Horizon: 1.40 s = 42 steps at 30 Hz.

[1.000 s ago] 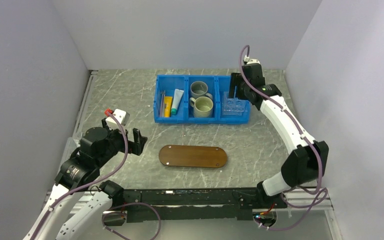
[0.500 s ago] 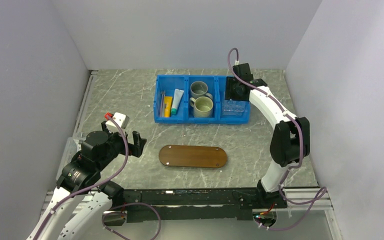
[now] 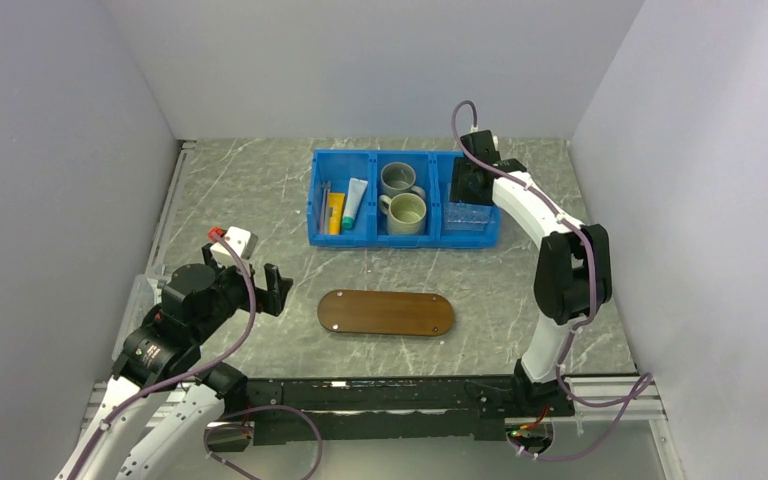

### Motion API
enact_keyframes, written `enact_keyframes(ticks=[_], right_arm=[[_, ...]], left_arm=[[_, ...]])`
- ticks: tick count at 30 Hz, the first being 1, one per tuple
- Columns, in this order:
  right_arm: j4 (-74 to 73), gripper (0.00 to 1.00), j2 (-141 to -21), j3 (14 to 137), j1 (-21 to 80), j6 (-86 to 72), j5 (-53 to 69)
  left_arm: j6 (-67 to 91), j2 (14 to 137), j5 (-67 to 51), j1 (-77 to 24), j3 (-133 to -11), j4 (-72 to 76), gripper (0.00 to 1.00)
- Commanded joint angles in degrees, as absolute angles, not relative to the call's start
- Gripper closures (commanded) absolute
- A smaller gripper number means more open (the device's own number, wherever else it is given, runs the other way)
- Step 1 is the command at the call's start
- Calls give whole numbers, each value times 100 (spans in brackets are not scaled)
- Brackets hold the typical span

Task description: Prepare toiletry sets of a toothbrush and toothpaste on the tray

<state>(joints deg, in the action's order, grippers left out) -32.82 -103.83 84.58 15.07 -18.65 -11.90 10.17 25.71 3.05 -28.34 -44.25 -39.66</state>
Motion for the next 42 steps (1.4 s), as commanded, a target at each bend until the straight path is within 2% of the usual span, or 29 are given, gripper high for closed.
enact_keyframes(ticks=[1,19,28,36,42], right_arm=[[-3059,46,-10506,8506,1470,-2048,-1470],[-2821,56,-10913,8481,1291,-2145,-1365],[-2791,76,-10911,8413,1282,-2135,-1266],[-2946,100,-10572,8612,1303,-2106,-1214],[-3280,100,-10314,8976,1344,-1956,-1507]], left_arm=[[1002,2619,265,-2845,-4438,-3702,1],[1000,2708,293,-2847,-4447,-3682,1],[993,2698,321,-2837,-4447,-3686,1],[1006,2664,370,-2830,-4438,-3703,1],[1011,2607,435,-2829,-4432,-3723,1]])
